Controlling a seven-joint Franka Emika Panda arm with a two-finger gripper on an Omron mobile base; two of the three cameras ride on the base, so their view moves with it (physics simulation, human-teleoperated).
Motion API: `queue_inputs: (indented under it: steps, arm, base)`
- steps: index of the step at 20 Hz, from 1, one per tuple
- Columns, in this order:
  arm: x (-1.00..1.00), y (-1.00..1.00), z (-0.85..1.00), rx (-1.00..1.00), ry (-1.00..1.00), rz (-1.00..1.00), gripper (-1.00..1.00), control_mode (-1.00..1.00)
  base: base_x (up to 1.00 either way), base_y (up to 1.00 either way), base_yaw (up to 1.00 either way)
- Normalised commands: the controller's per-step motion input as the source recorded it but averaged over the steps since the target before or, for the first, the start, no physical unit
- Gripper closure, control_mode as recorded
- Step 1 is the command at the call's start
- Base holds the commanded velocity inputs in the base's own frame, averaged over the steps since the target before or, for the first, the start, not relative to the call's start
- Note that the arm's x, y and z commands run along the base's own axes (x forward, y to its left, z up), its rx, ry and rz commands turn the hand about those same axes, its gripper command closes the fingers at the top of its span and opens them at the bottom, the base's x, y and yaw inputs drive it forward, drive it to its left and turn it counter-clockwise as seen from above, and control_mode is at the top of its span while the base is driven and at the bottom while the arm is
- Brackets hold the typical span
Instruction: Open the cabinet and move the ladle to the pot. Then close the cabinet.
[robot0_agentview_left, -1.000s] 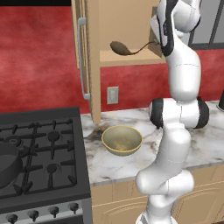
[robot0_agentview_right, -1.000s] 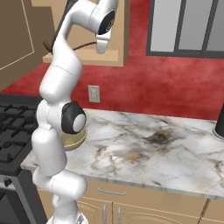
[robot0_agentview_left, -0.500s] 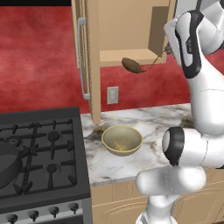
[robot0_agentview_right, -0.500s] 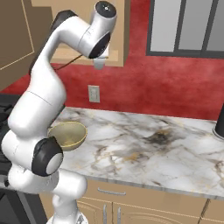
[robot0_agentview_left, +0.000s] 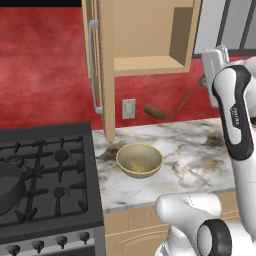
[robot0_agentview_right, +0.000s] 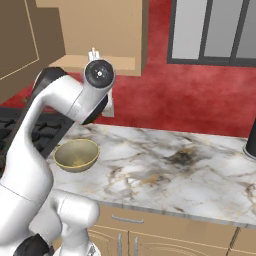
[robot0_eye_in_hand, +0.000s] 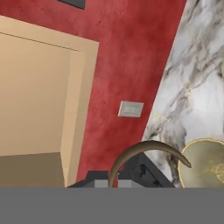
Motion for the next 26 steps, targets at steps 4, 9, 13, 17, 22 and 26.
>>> queue_inputs:
  steps: [4, 9, 13, 17, 22, 26]
  arm:
    - [-1.0, 0.0, 0.0, 0.0, 0.0, -0.03, 1.0, -1.0]
    - [-0.83, 0.0, 0.0, 0.0, 0.0, -0.03, 1.0, -1.0]
    - [-0.52, 0.06, 0.0, 0.0, 0.03, -0.04, 1.0, -1.0]
    - [-0.26, 0.0, 0.0, 0.0, 0.02, -0.04, 1.0, -1.0]
    - [-0.02, 0.0, 0.0, -0.01, 0.0, -0.04, 1.0, -1.0]
    - [0.0, 0.0, 0.0, 0.0, 0.0, -0.04, 1.0, -1.0]
  base:
    - [0.0, 0.0, 0.0]
    - [0.0, 0.0, 0.0]
    - [0.0, 0.0, 0.0]
    - [0.0, 0.0, 0.0]
    - [0.0, 0.0, 0.0]
    - [0.0, 0.0, 0.0]
